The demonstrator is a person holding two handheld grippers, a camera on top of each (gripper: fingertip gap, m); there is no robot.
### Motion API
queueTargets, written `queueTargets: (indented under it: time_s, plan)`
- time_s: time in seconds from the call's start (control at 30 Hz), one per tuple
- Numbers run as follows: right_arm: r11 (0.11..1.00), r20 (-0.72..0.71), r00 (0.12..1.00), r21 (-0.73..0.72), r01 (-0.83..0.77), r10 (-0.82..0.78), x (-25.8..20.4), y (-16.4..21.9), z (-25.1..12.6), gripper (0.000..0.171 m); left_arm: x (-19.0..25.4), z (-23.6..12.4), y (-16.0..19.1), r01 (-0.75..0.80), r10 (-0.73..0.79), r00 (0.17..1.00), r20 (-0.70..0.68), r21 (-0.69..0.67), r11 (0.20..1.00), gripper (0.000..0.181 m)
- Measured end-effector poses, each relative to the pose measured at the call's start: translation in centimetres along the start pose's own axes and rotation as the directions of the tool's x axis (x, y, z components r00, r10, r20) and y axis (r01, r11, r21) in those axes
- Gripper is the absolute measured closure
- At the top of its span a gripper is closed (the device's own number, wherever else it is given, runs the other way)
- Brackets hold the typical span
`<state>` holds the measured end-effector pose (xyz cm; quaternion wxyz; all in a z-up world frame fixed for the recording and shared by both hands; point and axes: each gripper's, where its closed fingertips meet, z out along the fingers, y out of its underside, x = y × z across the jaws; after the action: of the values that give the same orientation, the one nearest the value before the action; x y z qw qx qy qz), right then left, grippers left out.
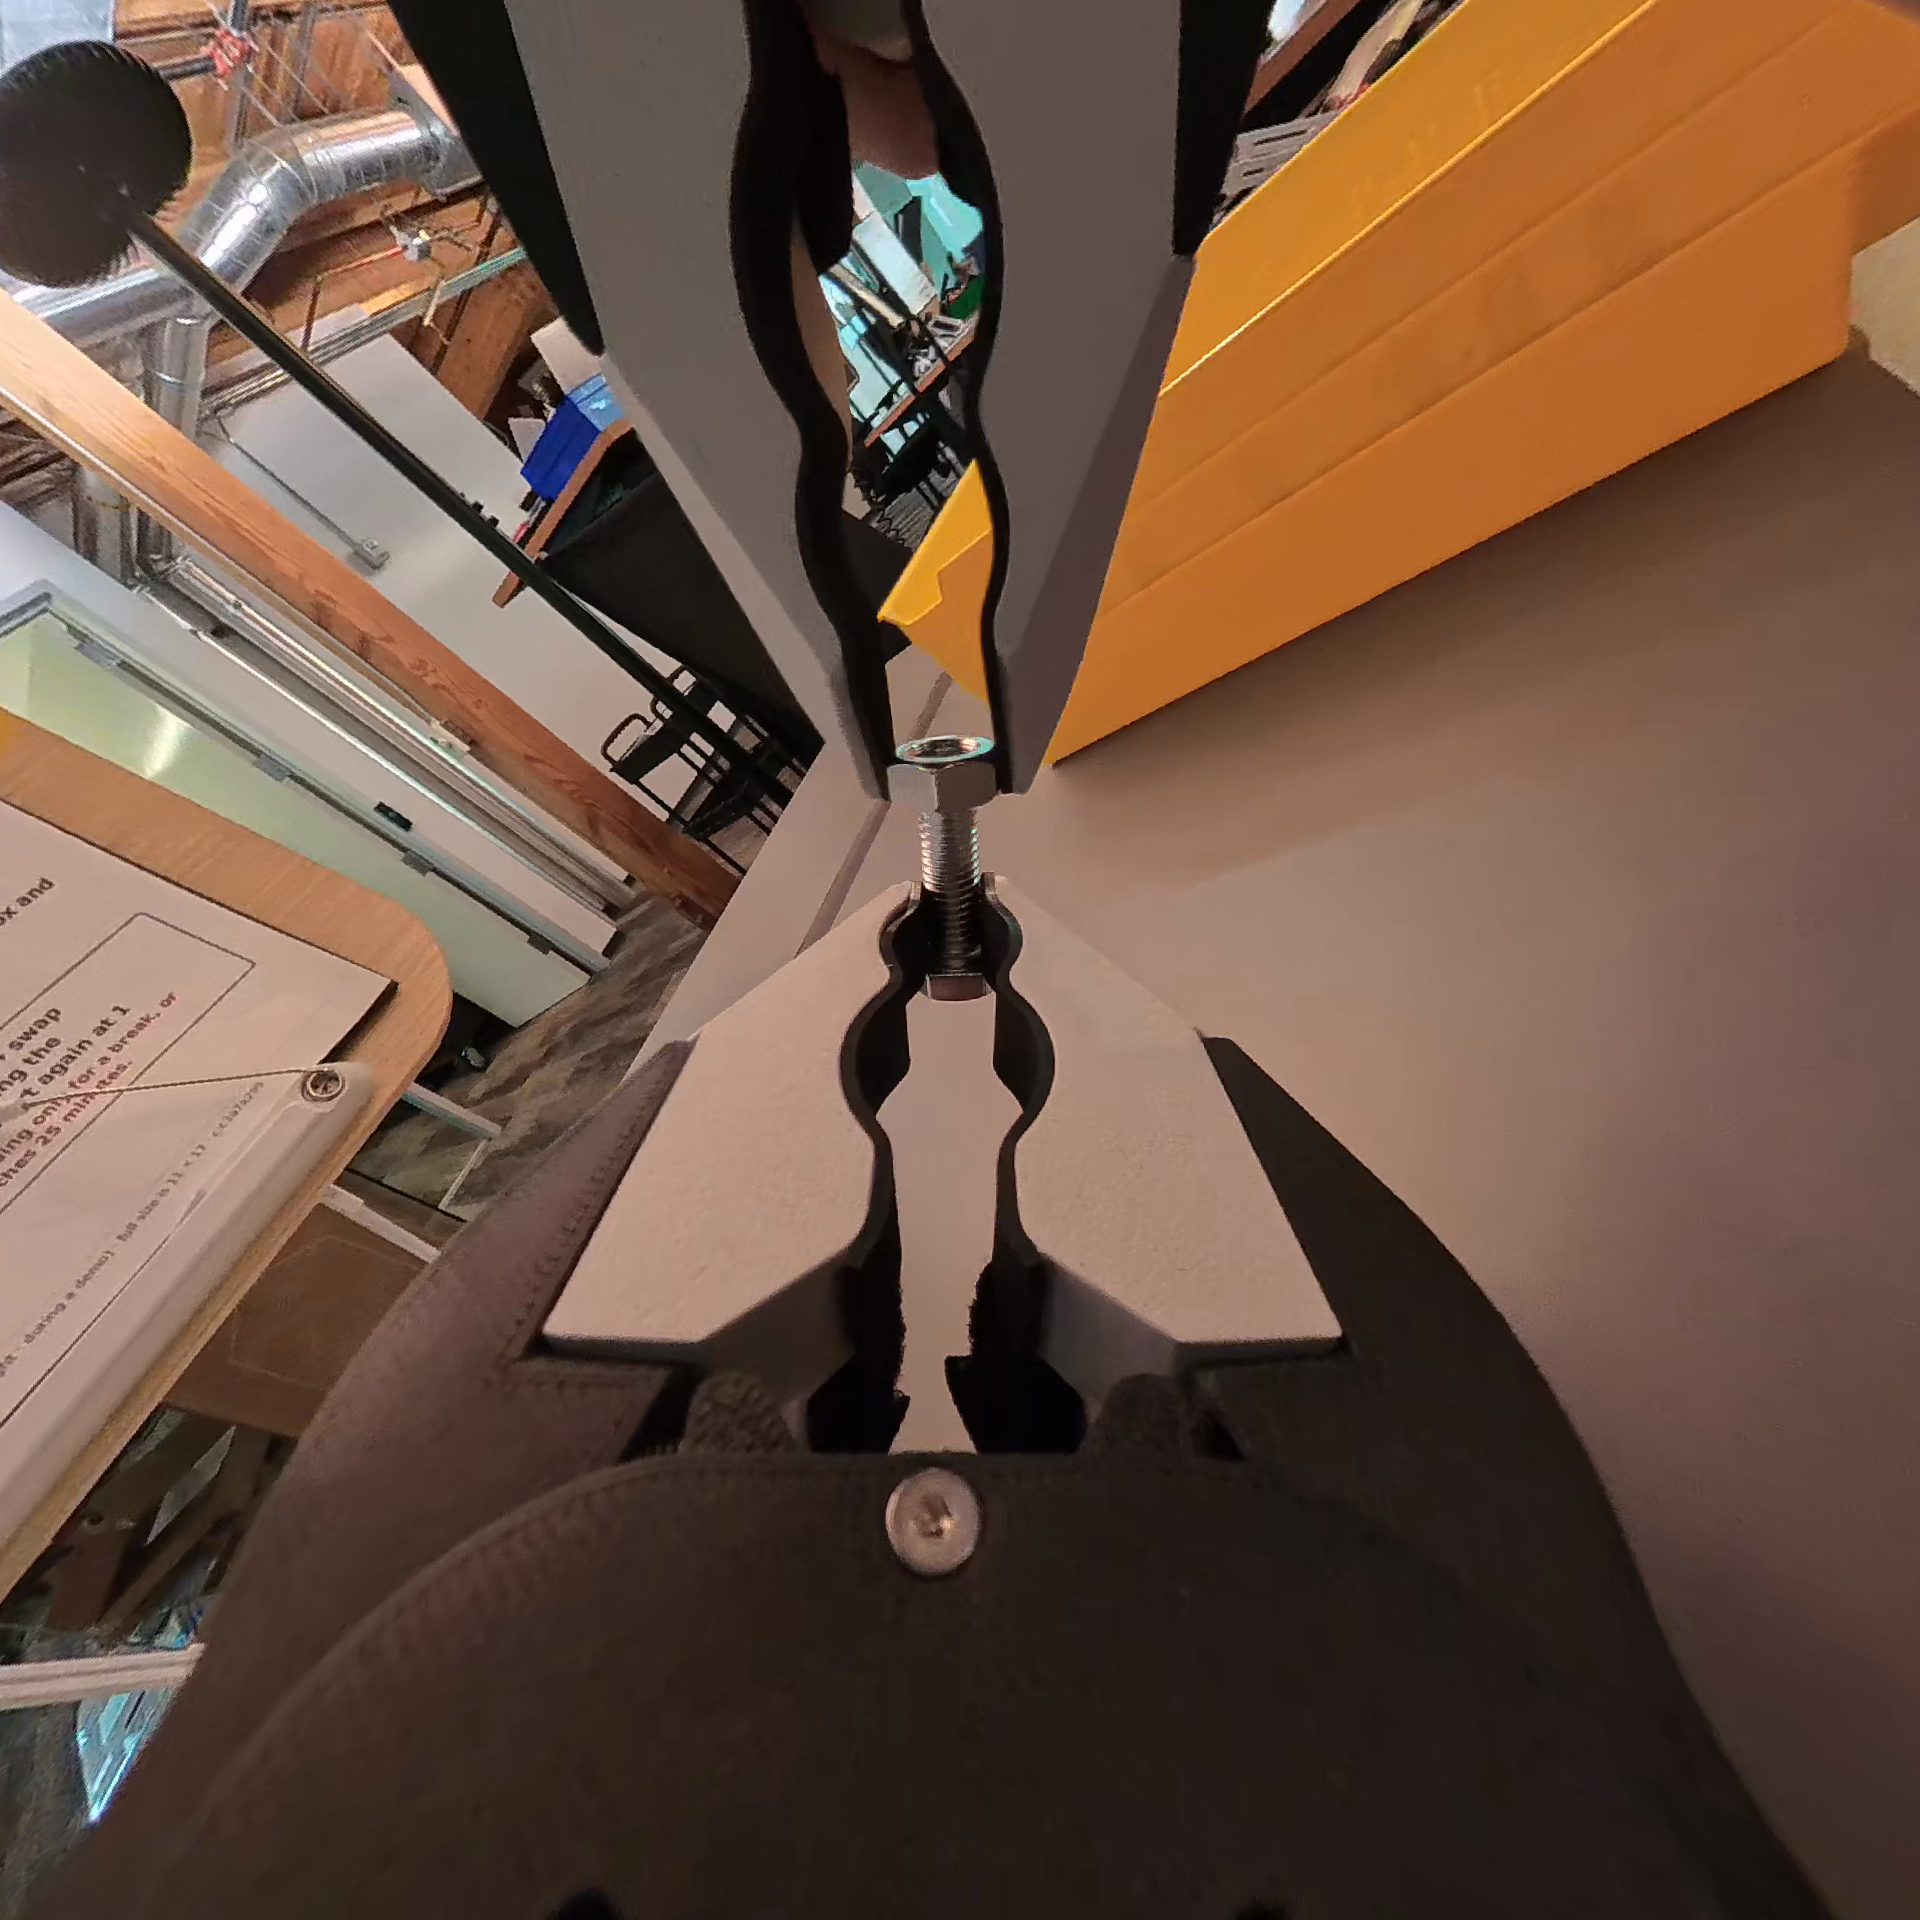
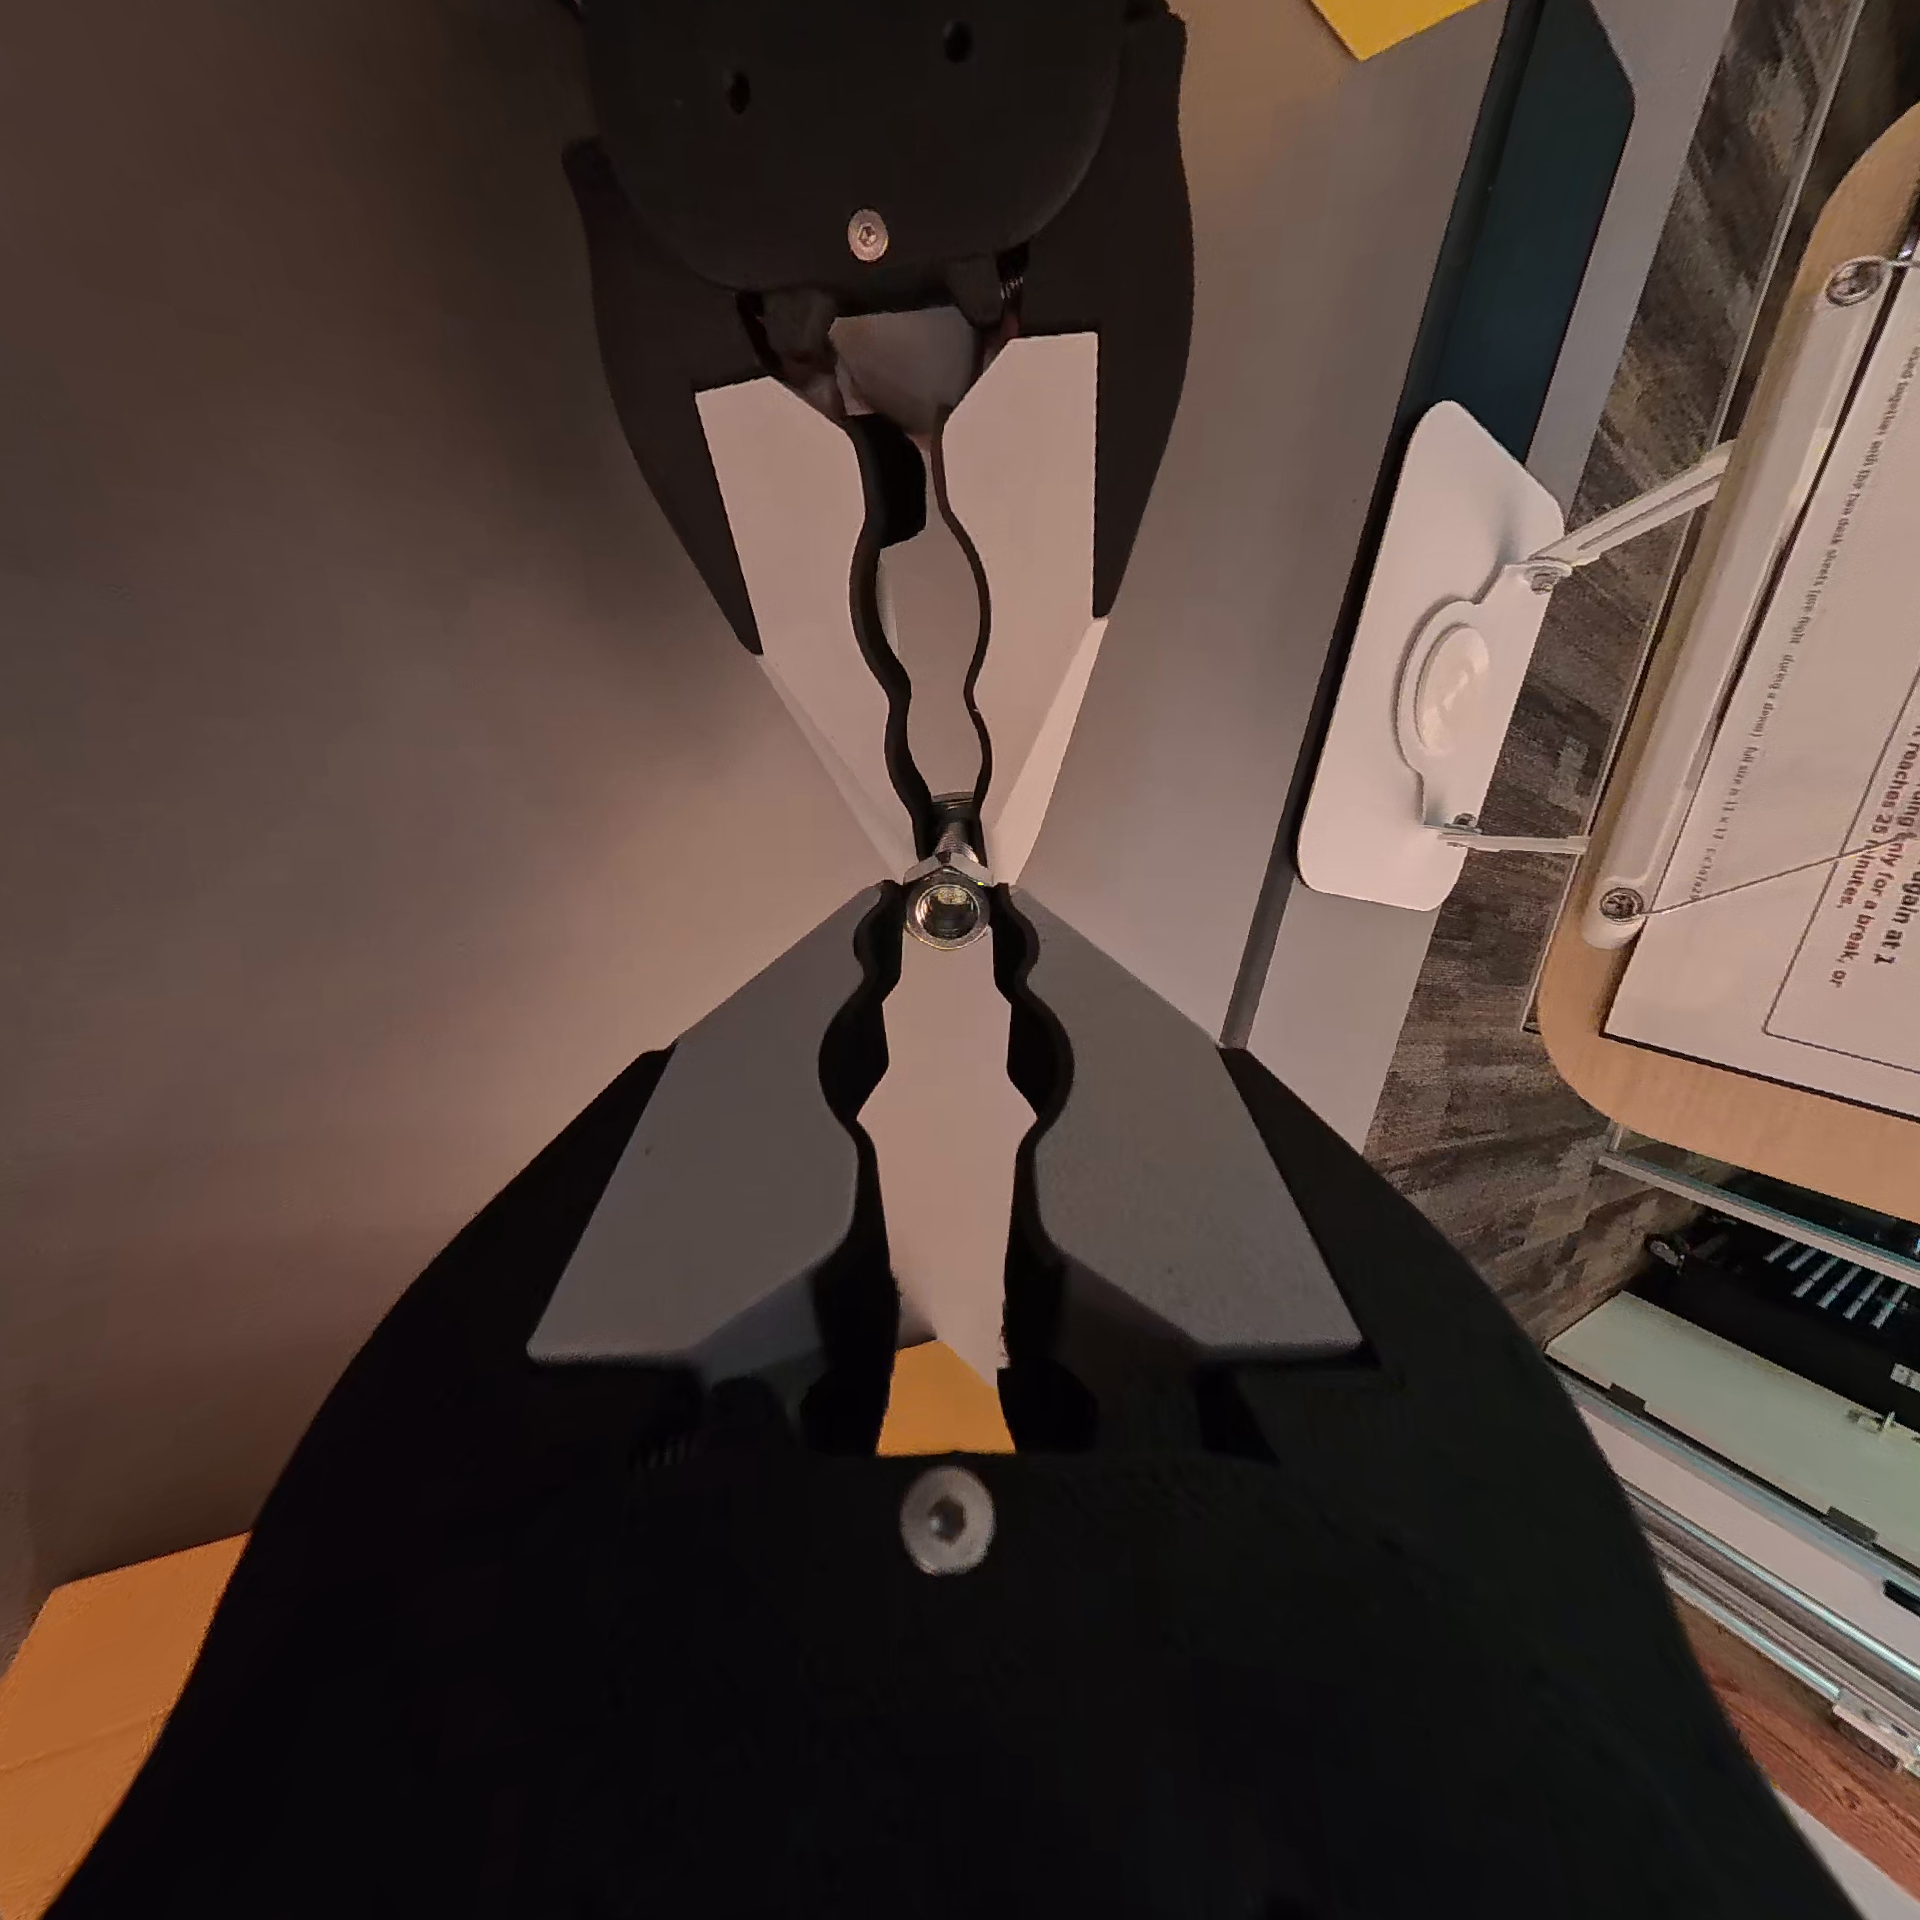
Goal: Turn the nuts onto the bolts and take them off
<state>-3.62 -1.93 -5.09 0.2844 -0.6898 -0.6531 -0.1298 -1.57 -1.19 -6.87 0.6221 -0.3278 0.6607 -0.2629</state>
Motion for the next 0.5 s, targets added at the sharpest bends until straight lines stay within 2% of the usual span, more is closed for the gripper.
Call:
queueTargets:
  time_s: [0.27,0.4,0.5]
  plan:
    - [0.995,0.007,0.997,-0.053,0.081,-0.081,-0.75,0.14,0.34,0.155,1.03,0.0,0.17,0.039,-0.039,0.995,-0.088,-0.004,0.999,0.175]
    - [0.998,0.007,0.998,-0.014,0.063,-0.062,-0.65,-0.08,0.11,0.155,0.97,-0.15,-0.07,0.054,-0.053,0.994,-0.097,0.009,0.998,0.175]
    - [1.0,-0.001,1.0,0.012,-0.022,0.022,0.05,-0.11,0.09,0.155,0.28,-0.15,-0.01,0.045,-0.045,0.997,-0.06,-0.009,0.999,0.175]
